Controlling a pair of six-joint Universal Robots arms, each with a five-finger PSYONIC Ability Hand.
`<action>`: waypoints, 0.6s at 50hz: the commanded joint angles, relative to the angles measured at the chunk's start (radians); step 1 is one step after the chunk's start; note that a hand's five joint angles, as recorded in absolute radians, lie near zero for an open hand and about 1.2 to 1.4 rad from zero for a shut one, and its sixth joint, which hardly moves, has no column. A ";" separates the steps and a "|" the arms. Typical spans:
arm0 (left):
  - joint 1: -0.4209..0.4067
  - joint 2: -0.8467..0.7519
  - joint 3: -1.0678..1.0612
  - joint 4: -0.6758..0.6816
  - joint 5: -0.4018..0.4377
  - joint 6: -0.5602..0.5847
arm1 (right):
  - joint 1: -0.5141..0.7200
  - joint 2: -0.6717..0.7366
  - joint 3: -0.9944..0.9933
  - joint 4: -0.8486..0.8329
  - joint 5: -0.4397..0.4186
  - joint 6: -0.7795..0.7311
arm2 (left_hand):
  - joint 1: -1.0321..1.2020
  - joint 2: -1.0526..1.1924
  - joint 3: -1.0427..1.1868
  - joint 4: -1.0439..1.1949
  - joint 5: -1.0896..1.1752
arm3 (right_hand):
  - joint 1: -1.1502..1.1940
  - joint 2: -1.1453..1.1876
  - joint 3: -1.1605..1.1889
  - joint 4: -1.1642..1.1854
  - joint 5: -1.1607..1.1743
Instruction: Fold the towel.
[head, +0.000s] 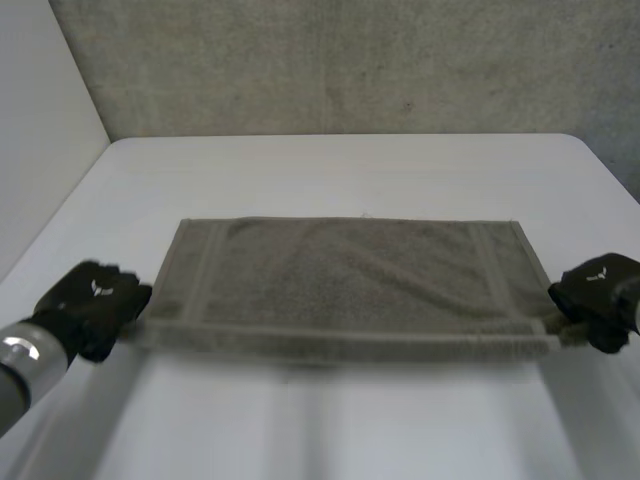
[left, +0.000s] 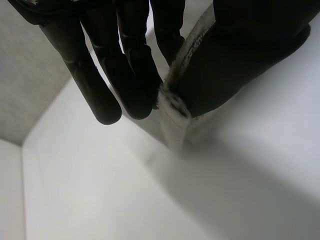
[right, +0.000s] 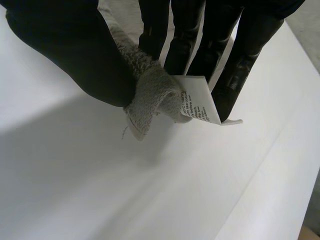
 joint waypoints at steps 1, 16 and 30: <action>-0.078 -0.247 0.202 0.165 0.000 -0.049 | 0.083 0.209 -0.179 -0.086 0.093 0.109 | 0.234 0.179 0.181 0.179 0.200 | 0.443 0.227 0.243 0.203 0.260; -0.162 -0.797 0.863 0.200 -0.110 -0.058 | 0.202 0.551 -0.592 -0.290 0.215 0.231 | 0.234 0.179 0.181 0.179 0.200 | 0.443 0.227 0.243 0.203 0.260; -0.193 -1.006 1.130 0.203 -0.135 -0.052 | 0.235 0.780 -0.835 -0.350 0.275 0.228 | 0.234 0.179 0.181 0.179 0.200 | 0.443 0.227 0.243 0.203 0.260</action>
